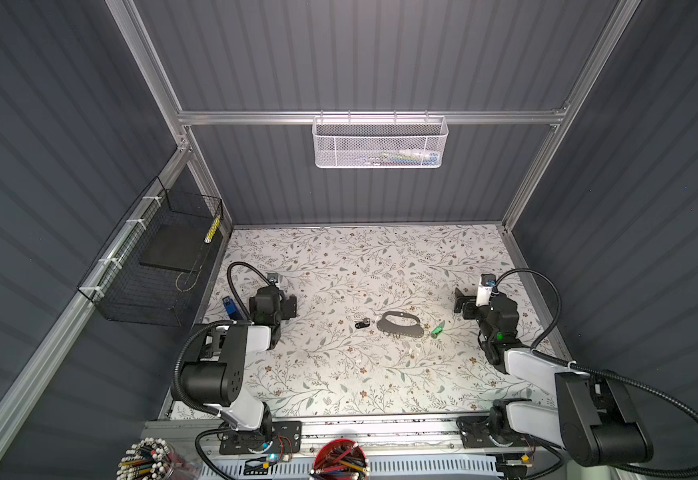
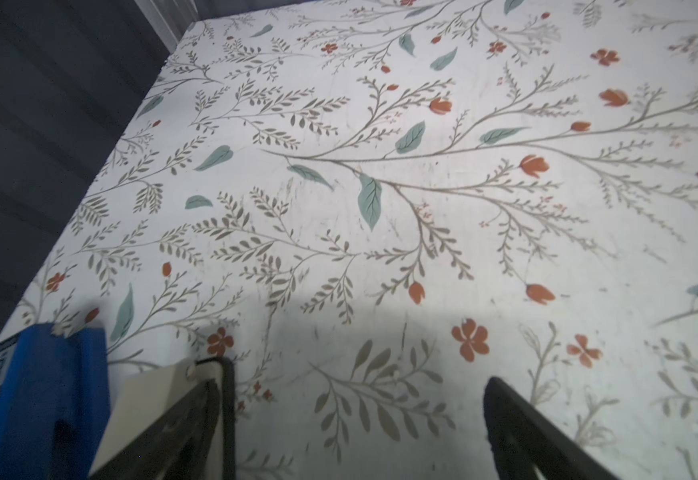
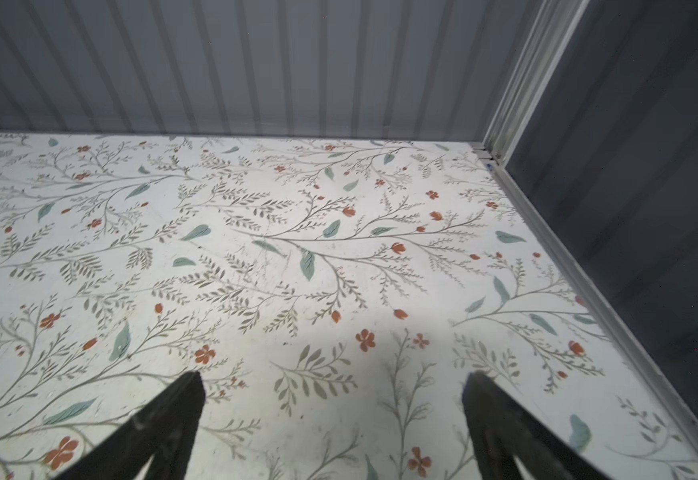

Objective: Put the keys on the keyring

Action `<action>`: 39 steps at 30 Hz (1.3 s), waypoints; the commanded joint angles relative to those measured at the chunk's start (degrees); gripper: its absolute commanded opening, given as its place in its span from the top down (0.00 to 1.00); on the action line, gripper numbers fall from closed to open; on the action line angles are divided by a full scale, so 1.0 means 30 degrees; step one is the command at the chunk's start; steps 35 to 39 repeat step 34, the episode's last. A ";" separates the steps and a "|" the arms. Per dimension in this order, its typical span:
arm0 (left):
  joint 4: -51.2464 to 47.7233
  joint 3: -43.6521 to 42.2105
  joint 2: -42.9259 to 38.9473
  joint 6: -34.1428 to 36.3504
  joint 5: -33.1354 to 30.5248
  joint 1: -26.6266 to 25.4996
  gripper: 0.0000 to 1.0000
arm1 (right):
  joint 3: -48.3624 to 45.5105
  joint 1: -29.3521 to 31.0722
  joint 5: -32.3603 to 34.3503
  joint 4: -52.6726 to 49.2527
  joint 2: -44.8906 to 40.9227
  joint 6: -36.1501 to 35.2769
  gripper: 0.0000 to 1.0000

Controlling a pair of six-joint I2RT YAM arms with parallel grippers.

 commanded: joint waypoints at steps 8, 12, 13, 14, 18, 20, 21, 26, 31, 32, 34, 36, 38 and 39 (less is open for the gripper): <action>0.4568 -0.0353 0.1729 -0.0618 0.2217 0.0582 0.00 | -0.1025 -0.3172 -0.6511 0.8274 0.4522 0.1649 0.01; 0.4601 -0.0274 0.1819 -0.0577 0.2303 0.0582 0.00 | 0.0334 -0.3012 -0.4260 0.5482 0.4408 0.2272 0.01; 0.4714 -0.0305 0.1852 -0.0592 0.2333 0.0582 0.00 | 0.0296 -0.2988 -0.4657 0.4627 0.3867 0.1989 0.01; 0.4663 -0.0277 0.1852 -0.0592 0.2332 0.0582 0.00 | 0.0295 -0.2995 -0.4881 0.4525 0.3811 0.1822 0.01; 0.4654 -0.0254 0.1850 -0.0592 0.2310 0.0582 0.00 | 0.0859 -0.2919 -0.5918 0.3853 0.4047 0.1380 0.01; 0.4653 -0.0259 0.1852 -0.0592 0.2333 0.0582 0.00 | 0.0756 -0.2797 -0.5725 0.4557 0.4336 0.1334 0.01; 0.4654 -0.0280 0.1852 -0.0592 0.2334 0.0582 0.00 | 0.0828 -0.2694 -0.5809 0.4472 0.4391 0.1161 0.01; 0.4648 -0.0254 0.1867 -0.0570 0.2333 0.0582 0.00 | 0.1012 -0.2222 -0.5227 0.3922 0.4363 0.0827 0.01; 0.4683 -0.0328 0.1779 -0.0533 0.2295 0.0552 0.00 | 0.0856 -0.2237 -0.5171 0.4144 0.4245 0.0844 0.01; 0.4711 -0.0338 0.1794 -0.0533 0.2314 0.0552 0.00 | 0.0823 -0.2215 -0.5160 0.4225 0.4245 0.0859 0.01; 0.4689 -0.0318 0.1792 -0.0540 0.2355 0.0553 0.00 | 0.0767 -0.2244 -0.5138 0.4271 0.4208 0.0867 0.01; 0.4689 -0.0318 0.1792 -0.0540 0.2355 0.0553 0.00 | 0.0767 -0.2244 -0.5138 0.4271 0.4208 0.0867 0.01; 0.4689 -0.0318 0.1792 -0.0540 0.2355 0.0553 0.00 | 0.0767 -0.2244 -0.5138 0.4271 0.4208 0.0867 0.01; 0.4689 -0.0318 0.1792 -0.0540 0.2355 0.0553 0.00 | 0.0767 -0.2244 -0.5138 0.4271 0.4208 0.0867 0.01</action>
